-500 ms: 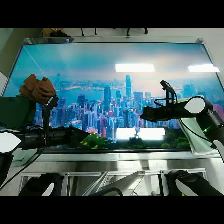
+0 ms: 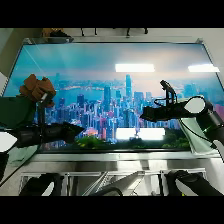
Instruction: Fold the shirts.
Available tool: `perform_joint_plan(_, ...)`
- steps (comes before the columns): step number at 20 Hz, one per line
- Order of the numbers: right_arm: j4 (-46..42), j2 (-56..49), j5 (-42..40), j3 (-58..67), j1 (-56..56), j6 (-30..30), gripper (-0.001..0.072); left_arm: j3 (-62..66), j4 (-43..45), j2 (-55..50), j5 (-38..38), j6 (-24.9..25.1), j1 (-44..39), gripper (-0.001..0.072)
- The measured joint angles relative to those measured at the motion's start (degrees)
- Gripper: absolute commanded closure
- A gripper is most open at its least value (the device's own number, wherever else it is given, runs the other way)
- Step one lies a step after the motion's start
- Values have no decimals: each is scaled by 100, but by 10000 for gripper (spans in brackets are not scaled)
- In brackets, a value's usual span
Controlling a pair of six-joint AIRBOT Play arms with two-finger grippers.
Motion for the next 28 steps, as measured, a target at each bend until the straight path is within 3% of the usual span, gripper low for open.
perform_joint_plan(1,0,0,0,0,0,0,685,184,413,0,2,-83,181,86)
perform_joint_plan(2,0,0,2,0,0,0,685,369,798,0,42,-155,389,18)
perform_joint_plan(6,0,0,2,0,0,0,685,1156,2076,-361,540,-321,1672,18)
perform_joint_plan(11,0,0,2,0,0,0,685,2031,2583,-1998,1270,-192,3097,18)
perform_joint_plan(14,-17,0,-87,0,0,0,685,2575,2616,-3399,1458,-144,3261,17)
perform_joint_plan(21,-20,0,-302,0,0,0,685,3991,2459,-6234,1797,-74,2787,20)
perform_joint_plan(22,-20,0,-315,0,0,0,685,4135,2455,-6505,1805,-59,2747,56)
perform_joint_plan(23,-20,0,-317,0,0,0,685,4266,2455,-6749,1805,-61,2721,290)
perform_joint_plan(24,-20,0,-326,0,0,0,685,4378,2455,-6961,1805,-61,2706,605)
perform_joint_plan(25,-20,0,-334,0,0,0,685,4461,2457,-7125,1797,-61,2702,694)
perform_joint_plan(28,-20,0,-334,0,0,0,685,4610,2406,-7361,1779,-59,2715,698)
